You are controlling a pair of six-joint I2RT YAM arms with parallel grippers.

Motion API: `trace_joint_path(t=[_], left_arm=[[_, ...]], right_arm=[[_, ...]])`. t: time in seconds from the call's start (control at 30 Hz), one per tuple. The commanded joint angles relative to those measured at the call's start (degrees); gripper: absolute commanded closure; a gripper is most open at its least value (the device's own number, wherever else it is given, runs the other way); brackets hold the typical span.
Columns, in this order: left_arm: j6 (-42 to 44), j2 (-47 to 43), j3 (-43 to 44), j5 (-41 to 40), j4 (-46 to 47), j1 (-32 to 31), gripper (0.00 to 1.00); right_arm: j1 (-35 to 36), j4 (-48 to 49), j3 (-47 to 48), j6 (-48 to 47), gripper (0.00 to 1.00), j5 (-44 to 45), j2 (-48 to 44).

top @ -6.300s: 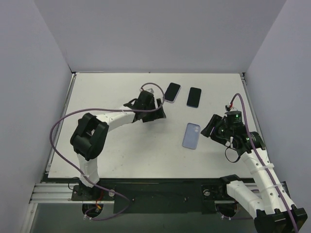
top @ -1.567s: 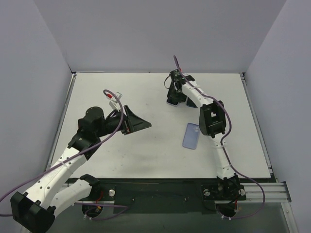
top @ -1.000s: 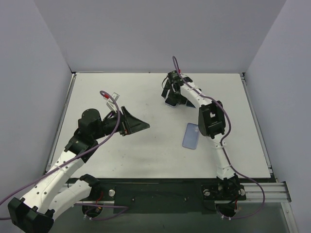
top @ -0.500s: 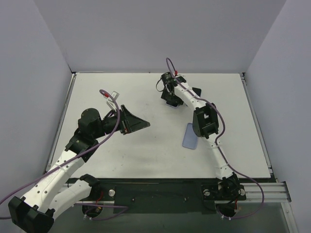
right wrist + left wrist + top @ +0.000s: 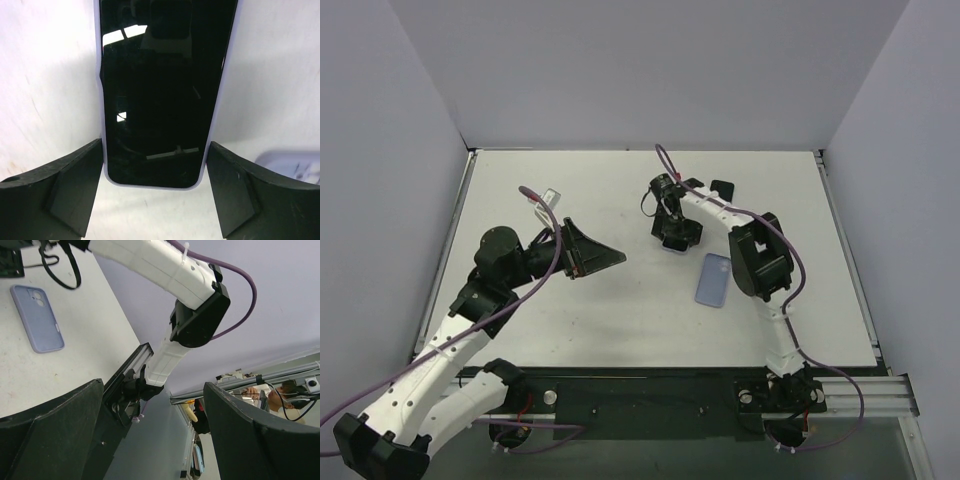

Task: Take the phone out of the phone case
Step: Move the phone to the center of the board.

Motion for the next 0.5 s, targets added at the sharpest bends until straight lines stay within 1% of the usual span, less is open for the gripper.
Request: trace_joint_path(t=[0.0, 0.03, 0.07, 0.1, 0.13, 0.17, 0.27, 0.43, 0.47], left_arm=[[0.0, -2.5, 1.7, -0.7, 1.8, 0.1, 0.09], [0.1, -2.8, 1.6, -0.8, 1.7, 0.1, 0.09], [0.2, -3.0, 1.5, -1.3, 1.3, 0.1, 0.09], [0.3, -3.1, 1.6, -1.4, 1.1, 0.1, 0.09], [0.3, -3.1, 1.5, -1.3, 1.1, 0.1, 0.08], [0.2, -2.9, 1.5, -1.4, 1.0, 0.1, 0.09], [0.2, -3.1, 1.8, -1.7, 0.8, 0.1, 0.09], [0.7, -3.9, 2.3, -2.3, -0.6, 0.1, 0.09], [0.9, -4.1, 2.4, -2.3, -2.5, 0.1, 0.09]], right_arm=[[3.7, 0.9, -12.0, 0.0, 0.22, -3.6, -8.9], [4.0, 2.5, -13.4, -0.3, 0.18, -4.2, -9.7], [4.2, 3.9, -15.6, -0.5, 0.11, -4.7, -10.6], [4.2, 4.2, -16.1, -1.0, 0.08, -4.6, -10.9], [4.0, 4.0, -16.2, -1.3, 0.02, -3.6, -10.7], [3.8, 3.8, -15.4, -2.1, 0.0, -3.1, -10.5], [2.3, 3.3, -13.0, -3.5, 0.0, -3.0, -8.2], [-0.5, -0.1, -5.6, -5.7, 0.0, -1.9, -4.3], [-0.9, -0.4, -4.9, -6.1, 0.0, -2.2, -3.6]])
